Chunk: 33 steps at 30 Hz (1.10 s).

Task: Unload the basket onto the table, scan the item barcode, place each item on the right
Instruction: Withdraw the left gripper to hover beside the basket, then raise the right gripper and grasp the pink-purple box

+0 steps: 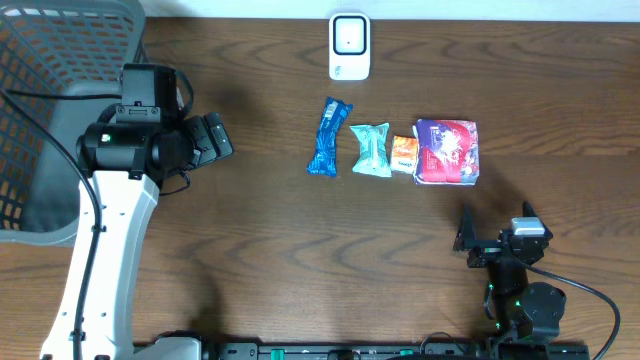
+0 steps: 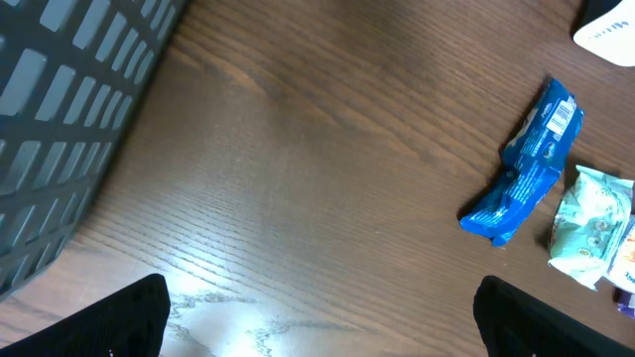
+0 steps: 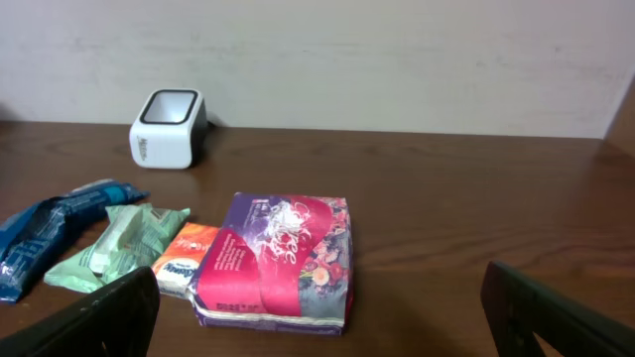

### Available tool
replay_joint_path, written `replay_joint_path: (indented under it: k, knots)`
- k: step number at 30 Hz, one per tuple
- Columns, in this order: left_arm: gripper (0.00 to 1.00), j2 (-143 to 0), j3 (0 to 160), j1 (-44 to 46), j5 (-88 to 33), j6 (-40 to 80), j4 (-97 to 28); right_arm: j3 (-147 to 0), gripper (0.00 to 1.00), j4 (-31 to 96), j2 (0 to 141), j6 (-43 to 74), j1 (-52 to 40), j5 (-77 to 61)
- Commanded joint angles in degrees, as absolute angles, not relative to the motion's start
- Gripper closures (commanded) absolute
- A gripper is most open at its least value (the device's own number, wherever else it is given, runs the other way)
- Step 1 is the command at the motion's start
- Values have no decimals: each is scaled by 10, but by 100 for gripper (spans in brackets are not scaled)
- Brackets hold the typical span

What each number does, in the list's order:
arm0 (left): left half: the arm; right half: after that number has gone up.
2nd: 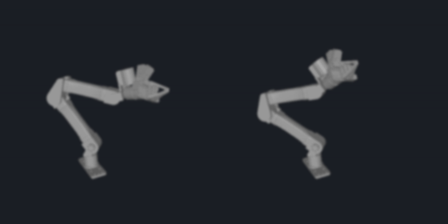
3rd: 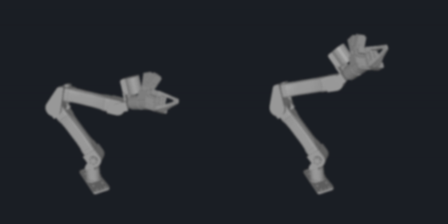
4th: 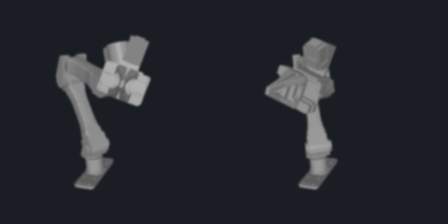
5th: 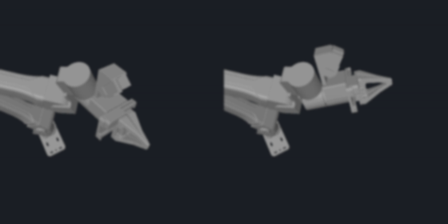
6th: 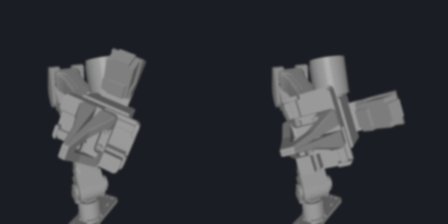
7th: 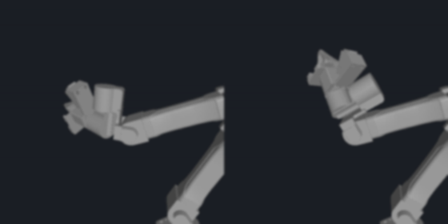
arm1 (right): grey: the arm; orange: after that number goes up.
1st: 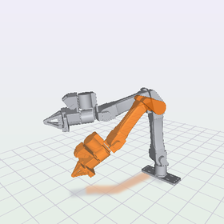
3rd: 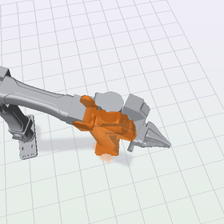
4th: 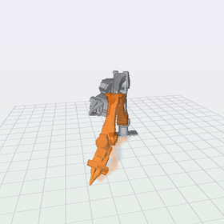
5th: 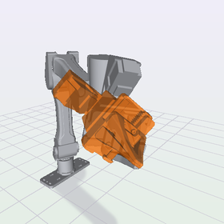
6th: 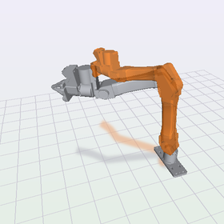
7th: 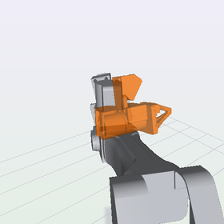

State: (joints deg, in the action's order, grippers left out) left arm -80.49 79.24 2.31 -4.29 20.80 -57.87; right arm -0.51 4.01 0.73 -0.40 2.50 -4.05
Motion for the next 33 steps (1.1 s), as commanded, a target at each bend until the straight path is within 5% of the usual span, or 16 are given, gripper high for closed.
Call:
replay_joint_path:
  k: [1,10,18,28,33]
  knots:
    - [2,-807,795,22,-36,211,-580,-4,1,41,5,4,28,-42]
    - [2,-807,795,22,-36,211,-580,-4,1,33,5,9,28,-66]
    - [2,-807,795,22,-36,211,-580,-4,1,-18,5,309,28,-422]
    - [2,-807,795,22,-36,211,-580,-4,1,-194,5,355,28,-416]
    - [2,-807,795,22,-36,211,-580,-24,1,-289,5,329,28,-308]
